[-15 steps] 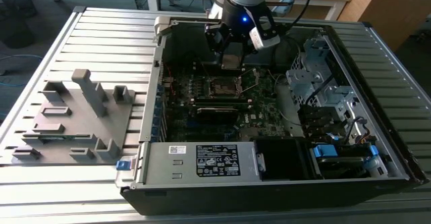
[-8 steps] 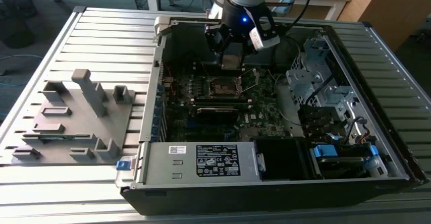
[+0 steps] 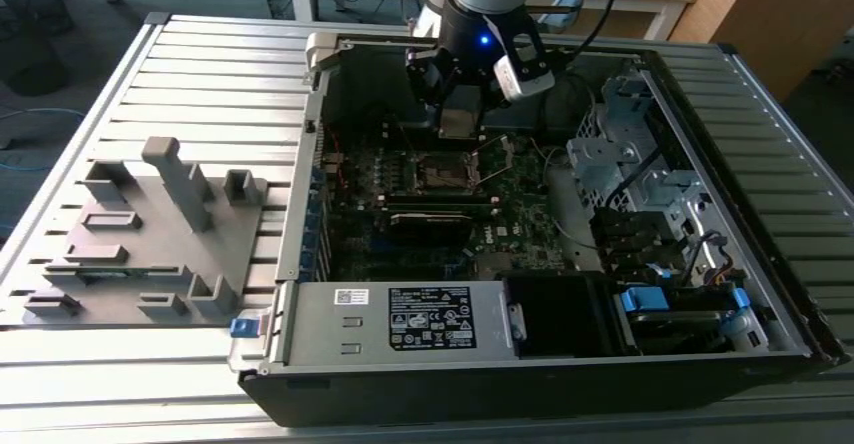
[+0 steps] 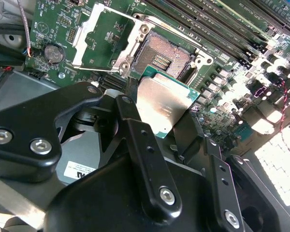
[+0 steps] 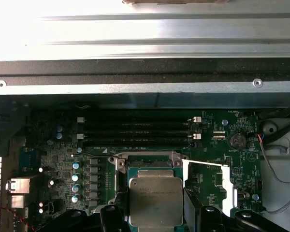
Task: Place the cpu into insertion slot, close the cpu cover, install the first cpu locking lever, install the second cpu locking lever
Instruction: 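Place the cpu into insertion slot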
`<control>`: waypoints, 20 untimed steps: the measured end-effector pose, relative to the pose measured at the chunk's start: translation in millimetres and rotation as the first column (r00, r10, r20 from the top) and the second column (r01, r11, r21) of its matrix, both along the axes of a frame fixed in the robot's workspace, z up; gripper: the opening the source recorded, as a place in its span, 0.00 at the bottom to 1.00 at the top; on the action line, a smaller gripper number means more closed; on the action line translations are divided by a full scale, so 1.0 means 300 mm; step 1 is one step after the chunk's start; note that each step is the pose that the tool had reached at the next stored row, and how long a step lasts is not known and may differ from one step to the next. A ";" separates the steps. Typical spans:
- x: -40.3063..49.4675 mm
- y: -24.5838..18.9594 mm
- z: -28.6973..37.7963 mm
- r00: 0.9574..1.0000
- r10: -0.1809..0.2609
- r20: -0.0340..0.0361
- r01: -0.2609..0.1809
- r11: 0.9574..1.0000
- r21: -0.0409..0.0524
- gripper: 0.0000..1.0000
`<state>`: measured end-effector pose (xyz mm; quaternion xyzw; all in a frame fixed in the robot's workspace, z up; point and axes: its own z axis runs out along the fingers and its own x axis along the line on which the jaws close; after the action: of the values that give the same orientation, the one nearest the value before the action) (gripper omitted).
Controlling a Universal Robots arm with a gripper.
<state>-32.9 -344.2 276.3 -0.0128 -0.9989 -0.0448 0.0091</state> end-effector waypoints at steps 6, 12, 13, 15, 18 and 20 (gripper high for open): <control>0.000 0.000 0.000 1.000 0.000 0.000 0.000 1.000 0.000 0.54; 0.000 0.000 -0.001 1.000 -0.017 0.000 0.017 1.000 0.000 0.54; 0.000 0.000 -0.001 1.000 -0.026 0.000 0.026 1.000 0.000 0.54; 0.000 0.000 -0.001 0.999 -0.052 0.000 0.052 0.999 0.000 0.54; 0.000 0.000 -0.002 0.996 -0.094 0.000 0.094 0.996 0.000 0.54; 0.000 0.000 -0.003 0.992 -0.128 0.000 0.128 0.992 0.000 0.54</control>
<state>-32.9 -344.2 275.4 -0.0770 -0.9960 -0.0453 0.0062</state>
